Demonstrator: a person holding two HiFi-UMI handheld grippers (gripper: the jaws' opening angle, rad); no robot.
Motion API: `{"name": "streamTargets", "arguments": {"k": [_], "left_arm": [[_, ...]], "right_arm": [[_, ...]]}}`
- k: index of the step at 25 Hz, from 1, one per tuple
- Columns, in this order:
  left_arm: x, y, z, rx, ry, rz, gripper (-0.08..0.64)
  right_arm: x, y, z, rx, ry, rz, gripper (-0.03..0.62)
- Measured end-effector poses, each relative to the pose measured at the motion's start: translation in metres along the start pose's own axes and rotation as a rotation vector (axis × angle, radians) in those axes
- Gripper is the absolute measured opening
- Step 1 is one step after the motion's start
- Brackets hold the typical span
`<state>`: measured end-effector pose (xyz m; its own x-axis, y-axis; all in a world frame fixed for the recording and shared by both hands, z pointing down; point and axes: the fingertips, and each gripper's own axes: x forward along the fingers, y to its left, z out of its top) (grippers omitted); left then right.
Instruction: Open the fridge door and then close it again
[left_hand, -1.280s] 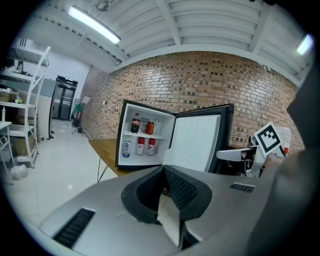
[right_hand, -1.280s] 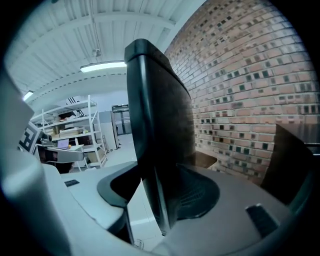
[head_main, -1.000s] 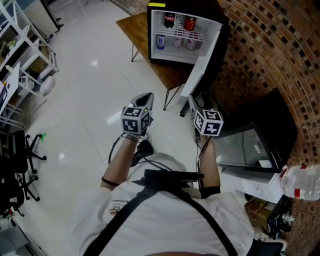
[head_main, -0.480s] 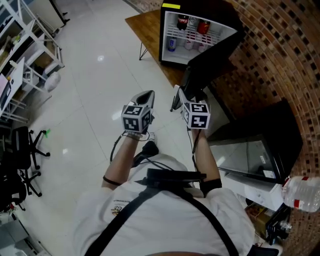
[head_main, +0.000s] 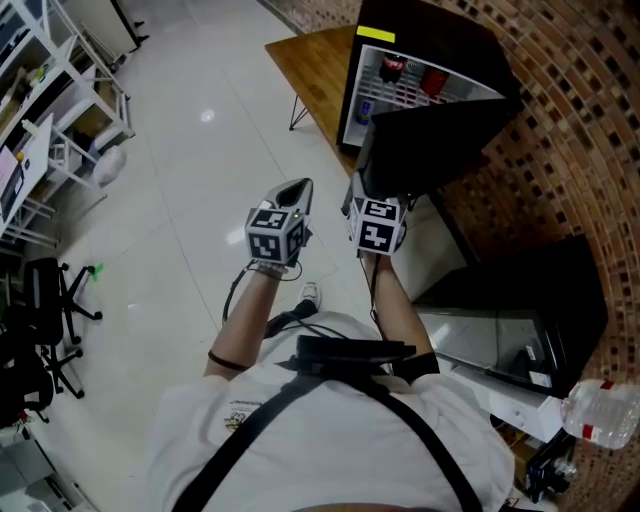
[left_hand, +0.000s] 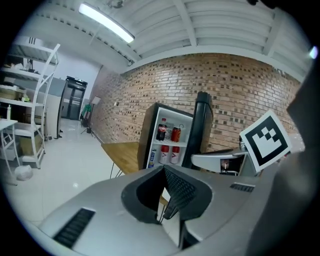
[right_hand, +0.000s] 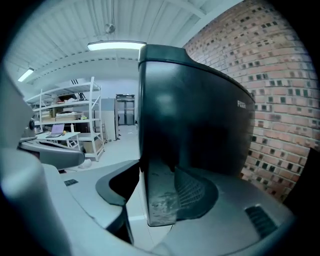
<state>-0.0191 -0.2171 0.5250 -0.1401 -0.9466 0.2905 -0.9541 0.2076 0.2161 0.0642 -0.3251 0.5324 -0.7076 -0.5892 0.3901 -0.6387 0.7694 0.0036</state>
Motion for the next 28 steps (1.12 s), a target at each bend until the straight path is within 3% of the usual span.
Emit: {"name": "streamTargets", "arguments": {"k": [9,20,28], "left_arm": [[0.06,0.043,0.028,0.01,0.012,-0.074,0.002],[0.097,0.09,0.042,0.011,0.022,-0.088,0.002],[0.113,0.113,0.055,0.014,0.025,-0.073,0.002]], "right_arm": [[0.074,0.01,0.031,0.021,0.015,-0.081,0.229],[0.151,0.003,0.068,0.03,-0.009,-0.1,0.209],[0.186,-0.004,0.089,0.042,-0.02,-0.1,0.232]]}}
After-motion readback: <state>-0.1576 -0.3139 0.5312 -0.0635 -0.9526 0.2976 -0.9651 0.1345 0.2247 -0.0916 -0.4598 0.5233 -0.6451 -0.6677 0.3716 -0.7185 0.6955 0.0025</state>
